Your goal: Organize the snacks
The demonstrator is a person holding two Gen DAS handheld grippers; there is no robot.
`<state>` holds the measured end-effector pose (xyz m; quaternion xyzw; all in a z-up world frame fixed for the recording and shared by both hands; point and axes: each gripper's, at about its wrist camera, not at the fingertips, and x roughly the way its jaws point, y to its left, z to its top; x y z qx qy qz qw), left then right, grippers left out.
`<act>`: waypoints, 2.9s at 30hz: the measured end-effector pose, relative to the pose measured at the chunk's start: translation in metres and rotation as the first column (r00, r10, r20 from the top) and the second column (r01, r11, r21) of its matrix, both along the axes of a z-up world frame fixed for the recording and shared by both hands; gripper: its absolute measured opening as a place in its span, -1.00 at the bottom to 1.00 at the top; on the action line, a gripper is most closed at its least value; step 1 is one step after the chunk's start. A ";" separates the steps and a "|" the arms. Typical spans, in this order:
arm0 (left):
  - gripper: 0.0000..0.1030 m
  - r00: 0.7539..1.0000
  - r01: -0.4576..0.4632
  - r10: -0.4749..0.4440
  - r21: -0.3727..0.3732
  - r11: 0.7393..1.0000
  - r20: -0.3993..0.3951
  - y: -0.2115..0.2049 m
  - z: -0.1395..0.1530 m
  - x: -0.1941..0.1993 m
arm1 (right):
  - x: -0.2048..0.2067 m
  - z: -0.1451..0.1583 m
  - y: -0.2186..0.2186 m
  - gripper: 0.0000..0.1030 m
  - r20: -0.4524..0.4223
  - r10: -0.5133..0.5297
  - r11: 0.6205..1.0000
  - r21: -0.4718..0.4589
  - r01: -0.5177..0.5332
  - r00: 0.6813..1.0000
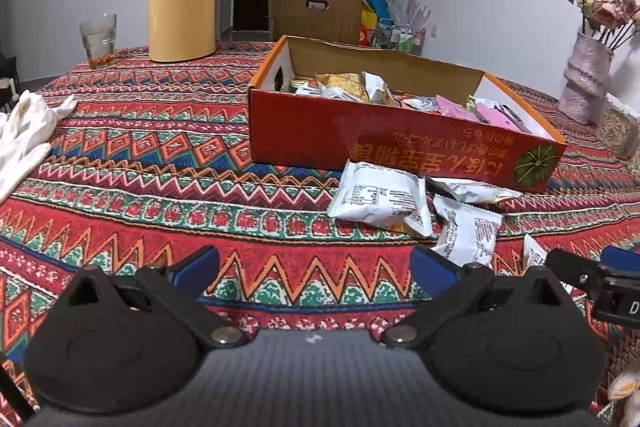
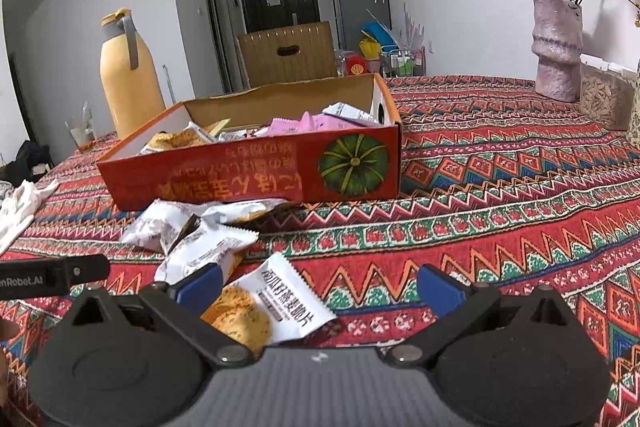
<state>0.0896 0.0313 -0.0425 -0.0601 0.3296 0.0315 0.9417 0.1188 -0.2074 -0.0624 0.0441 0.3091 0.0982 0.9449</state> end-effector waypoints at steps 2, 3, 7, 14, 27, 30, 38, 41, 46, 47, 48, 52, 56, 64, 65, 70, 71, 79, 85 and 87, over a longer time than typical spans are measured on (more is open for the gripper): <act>1.00 1.000 0.005 -0.005 -0.008 1.000 -0.001 0.000 -0.002 0.000 | -0.001 -0.001 0.003 1.00 -0.006 0.002 1.000 -0.008 -0.002 1.000; 1.00 1.000 0.005 -0.005 -0.013 1.000 -0.003 0.000 -0.002 0.000 | 0.000 -0.001 0.004 1.00 -0.009 0.004 1.000 -0.011 -0.004 1.000; 1.00 1.000 0.003 -0.003 -0.039 0.999 -0.001 0.004 -0.002 0.000 | 0.002 -0.003 0.012 1.00 -0.020 0.018 0.999 -0.028 -0.018 1.000; 1.00 1.000 -0.009 0.009 -0.056 0.998 -0.002 0.007 -0.002 0.000 | 0.013 -0.004 0.024 1.00 -0.059 0.005 0.999 -0.037 -0.008 0.998; 1.00 1.000 -0.010 0.010 -0.088 0.996 -0.005 0.012 -0.003 0.000 | 0.011 -0.012 0.039 1.00 -0.119 -0.041 0.995 -0.098 0.030 0.992; 1.00 1.000 -0.010 0.010 -0.094 0.996 -0.005 0.012 -0.003 -0.001 | 0.007 -0.012 0.039 1.00 -0.121 -0.034 0.994 -0.110 0.020 0.992; 1.00 1.000 -0.013 0.013 -0.107 0.994 -0.002 0.014 -0.003 -0.002 | -0.005 -0.010 0.031 0.68 -0.109 0.001 0.991 -0.131 -0.015 0.994; 1.00 1.000 -0.017 0.017 -0.108 0.994 -0.002 0.014 -0.003 -0.002 | -0.009 -0.010 0.027 0.54 -0.093 0.012 0.991 -0.131 -0.025 0.996; 1.00 1.000 -0.021 0.021 -0.107 0.994 -0.005 0.014 -0.003 -0.002 | -0.012 -0.008 0.023 0.07 -0.070 0.025 0.991 -0.126 -0.034 0.997; 1.00 1.000 -0.022 0.022 -0.107 0.994 -0.006 0.014 -0.003 -0.002 | -0.012 -0.008 0.022 0.07 -0.069 0.027 0.992 -0.123 -0.036 0.997; 1.00 1.000 -0.022 0.022 -0.107 0.994 -0.006 0.014 -0.003 -0.002 | -0.012 -0.008 0.022 0.06 -0.066 0.029 0.992 -0.123 -0.037 0.997; 1.00 1.000 -0.026 0.025 -0.106 0.994 -0.008 0.015 -0.004 -0.002 | -0.012 -0.007 0.020 0.04 -0.055 0.042 0.993 -0.110 -0.047 0.998; 1.00 1.000 -0.029 0.028 -0.103 0.994 -0.011 0.015 -0.005 -0.001 | -0.011 -0.006 0.016 0.04 -0.036 0.040 0.994 -0.099 -0.044 0.999; 1.00 0.999 -0.035 0.034 -0.063 0.997 -0.017 0.010 -0.005 0.000 | -0.004 0.003 0.005 0.04 0.020 0.038 0.996 -0.082 -0.037 0.999; 1.00 0.999 -0.040 0.039 -0.058 0.998 -0.018 0.010 -0.005 0.000 | -0.003 0.003 0.004 0.04 0.025 0.038 0.996 -0.079 -0.036 0.999; 1.00 0.999 -0.046 0.046 -0.021 0.999 -0.014 0.006 0.000 0.000 | 0.005 0.008 -0.005 0.04 0.059 0.042 0.997 -0.060 -0.039 0.997; 1.00 0.999 -0.044 0.044 -0.013 0.999 -0.013 0.004 0.002 -0.001 | 0.007 0.010 -0.007 0.04 0.068 0.044 0.998 -0.057 -0.040 0.997; 1.00 1.000 -0.019 0.019 0.036 0.999 -0.008 -0.015 0.015 0.004 | 0.027 0.014 -0.017 0.04 0.113 0.052 0.998 -0.024 -0.049 0.992; 1.00 0.999 0.031 -0.029 0.054 0.998 -0.040 -0.040 0.017 0.019 | 0.033 0.005 -0.025 0.04 0.107 0.042 0.999 0.028 -0.045 0.993; 1.00 0.997 0.052 -0.048 0.065 0.997 -0.060 -0.051 0.015 0.027 | 0.032 0.005 -0.030 0.04 0.108 0.032 0.998 0.051 -0.038 0.994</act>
